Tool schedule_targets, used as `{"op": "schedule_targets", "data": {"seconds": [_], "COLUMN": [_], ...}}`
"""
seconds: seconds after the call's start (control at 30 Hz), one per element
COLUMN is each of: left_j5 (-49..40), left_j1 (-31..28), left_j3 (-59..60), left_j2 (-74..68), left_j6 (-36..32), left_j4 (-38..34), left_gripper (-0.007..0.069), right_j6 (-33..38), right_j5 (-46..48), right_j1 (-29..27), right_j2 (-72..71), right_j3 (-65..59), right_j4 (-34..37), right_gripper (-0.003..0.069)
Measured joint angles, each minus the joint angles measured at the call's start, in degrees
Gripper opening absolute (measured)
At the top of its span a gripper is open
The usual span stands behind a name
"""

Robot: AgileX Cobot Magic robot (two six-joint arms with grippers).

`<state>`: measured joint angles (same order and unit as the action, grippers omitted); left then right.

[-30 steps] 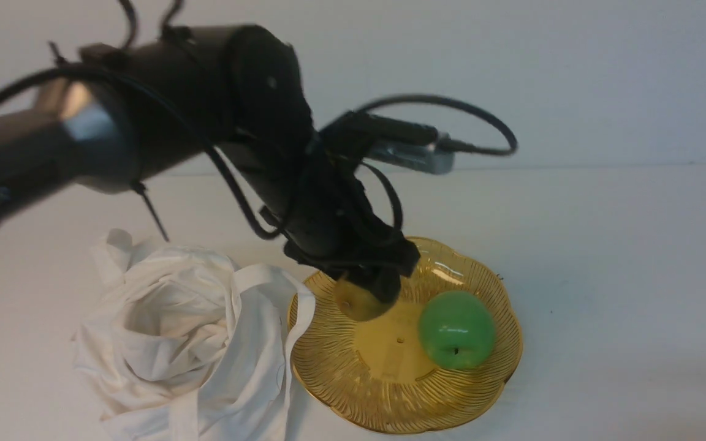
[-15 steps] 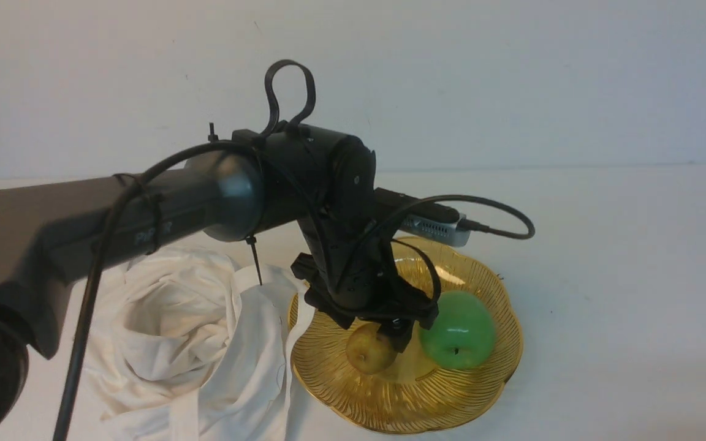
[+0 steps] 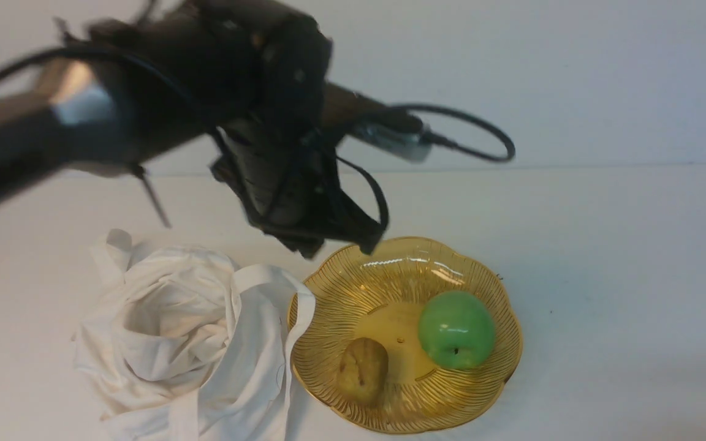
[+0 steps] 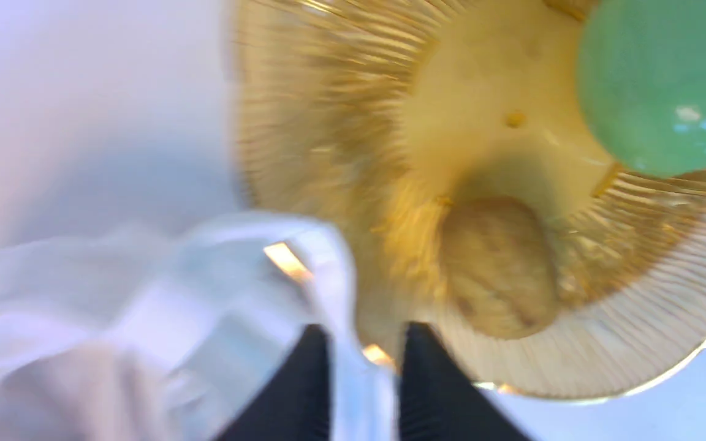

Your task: Take the fruit out of the cloth bag on the white table and place them on a plate.

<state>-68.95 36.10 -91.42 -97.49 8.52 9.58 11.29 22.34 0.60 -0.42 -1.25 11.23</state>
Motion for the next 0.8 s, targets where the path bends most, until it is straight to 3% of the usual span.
{"op": "schedule_targets", "data": {"seconds": [0.1, 0.3, 0.8], "left_j5": [-0.8, 2.0, 10.1], "left_j1": [0.0, 0.0, 0.0], "left_j3": [-0.1, 1.3, 25.7], "left_j2": [11.3, 28.1, 68.9], "left_j6": [2.6, 4.4, 5.3], "left_j4": [2.7, 4.5, 8.3], "left_gripper": [0.0001, -0.0008, -0.0008], "right_j6": [0.0, 0.0, 0.0], "right_j5": [0.0, 0.0, 0.0], "right_j1": [0.0, 0.0, 0.0], "right_j2": [0.0, 0.0, 0.0], "right_j3": [0.0, 0.0, 0.0], "right_j4": [0.0, 0.0, 0.0], "right_gripper": [-0.0013, -0.0013, -0.0013]}}
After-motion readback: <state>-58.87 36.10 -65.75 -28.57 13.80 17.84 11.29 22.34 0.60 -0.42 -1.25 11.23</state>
